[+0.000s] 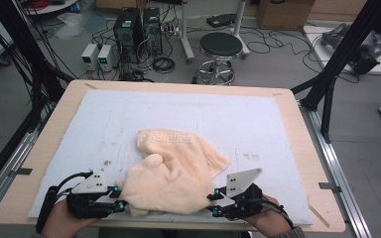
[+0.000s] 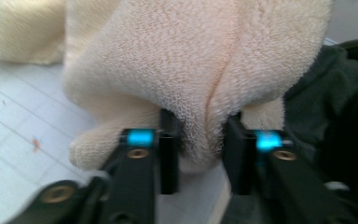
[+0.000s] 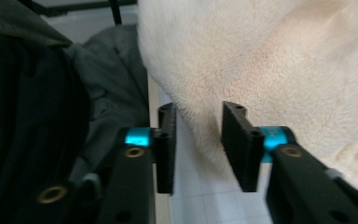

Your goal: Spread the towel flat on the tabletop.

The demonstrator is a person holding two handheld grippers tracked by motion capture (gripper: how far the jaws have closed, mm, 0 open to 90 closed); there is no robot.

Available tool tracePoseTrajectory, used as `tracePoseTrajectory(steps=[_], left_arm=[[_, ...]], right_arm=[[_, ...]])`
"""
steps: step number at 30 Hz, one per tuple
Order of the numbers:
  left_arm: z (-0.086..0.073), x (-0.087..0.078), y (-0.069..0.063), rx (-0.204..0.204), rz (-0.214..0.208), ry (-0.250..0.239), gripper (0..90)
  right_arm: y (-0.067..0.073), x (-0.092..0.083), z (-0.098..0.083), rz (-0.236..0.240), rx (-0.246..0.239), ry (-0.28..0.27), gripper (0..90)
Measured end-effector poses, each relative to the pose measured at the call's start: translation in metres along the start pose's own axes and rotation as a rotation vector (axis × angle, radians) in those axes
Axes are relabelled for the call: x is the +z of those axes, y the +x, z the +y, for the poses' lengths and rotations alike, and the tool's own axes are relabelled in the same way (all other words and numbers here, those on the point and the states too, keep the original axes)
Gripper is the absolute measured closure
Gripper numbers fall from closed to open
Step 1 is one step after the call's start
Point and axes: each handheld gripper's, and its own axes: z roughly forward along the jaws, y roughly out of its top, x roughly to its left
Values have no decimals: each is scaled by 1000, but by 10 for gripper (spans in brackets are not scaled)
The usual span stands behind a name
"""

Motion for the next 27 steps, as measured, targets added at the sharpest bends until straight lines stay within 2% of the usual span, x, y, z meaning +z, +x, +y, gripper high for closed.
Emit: tracePoseTrajectory(steps=[2, 5, 6, 7, 9, 10, 11, 12, 13, 14, 15, 16, 17, 18, 19, 20, 21, 22, 23, 24, 27], left_arm=[[0, -9, 5, -13, 9, -35, 599], [6, -20, 17, -38, 25, -118, 555], [8, -22, 22, -45, 30, -142, 535], [11, -21, 28, -47, 37, -157, 535], [16, -14, 37, -54, 60, -177, 507], [19, -7, 44, -58, 57, -174, 482], [21, -1, 48, -62, 56, -168, 476], [26, 16, 57, -66, 57, -152, 459], [26, 16, 57, -66, 57, -152, 445], [28, 25, 62, -76, 52, -145, 438], [31, 33, 67, -86, 52, -131, 426], [32, 41, 72, -107, 38, -127, 426], [33, 49, 76, -122, 23, -119, 428], [33, 56, 79, -135, 12, -106, 435], [33, 61, 81, -139, 5, -86, 435], [32, 69, 83, -143, -24, -57, 466], [31, 75, 83, -142, -44, -30, 556], [30, 80, 81, -138, -61, -8, 617], [28, 84, 79, -125, -78, 15, 617], [26, 87, 77, -114, -85, 21, 731], [22, 85, 72, -112, -86, 18, 815]], right_arm=[[-4, -12, -1, -31, 16, -31, 579], [-17, -25, -4, -89, 61, -71, 568], [-28, -26, -7, -132, 106, -86, 568], [-28, -26, -7, -132, 106, -86, 568], [-41, -19, -10, -154, 126, -100, 563], [-54, -5, -13, -168, 162, -106, 548], [-58, 0, -14, -167, 180, -111, 546], [-65, 8, -14, -161, 199, -110, 538], [-65, 8, -14, -161, 199, -110, 538], [-75, 24, -15, -156, 217, -82, 525], [-80, 31, -16, -149, 230, -66, 523], [-80, 31, -16, -149, 230, -66, 523], [-86, 45, -16, -143, 242, -19, 522], [-89, 51, -17, -144, 241, 9, 522], [-89, 51, -17, -144, 241, 9, 522], [-90, 55, -17, -140, 253, 24, 526], [-93, 64, -19, -132, 255, 43, 562], [-94, 64, -18, -131, 253, 37, 590], [-94, 64, -18, -131, 253, 37, 590], [-95, 64, -19, -107, 254, 25, 683], [-92, 64, -18, -94, 230, 25, 764]])
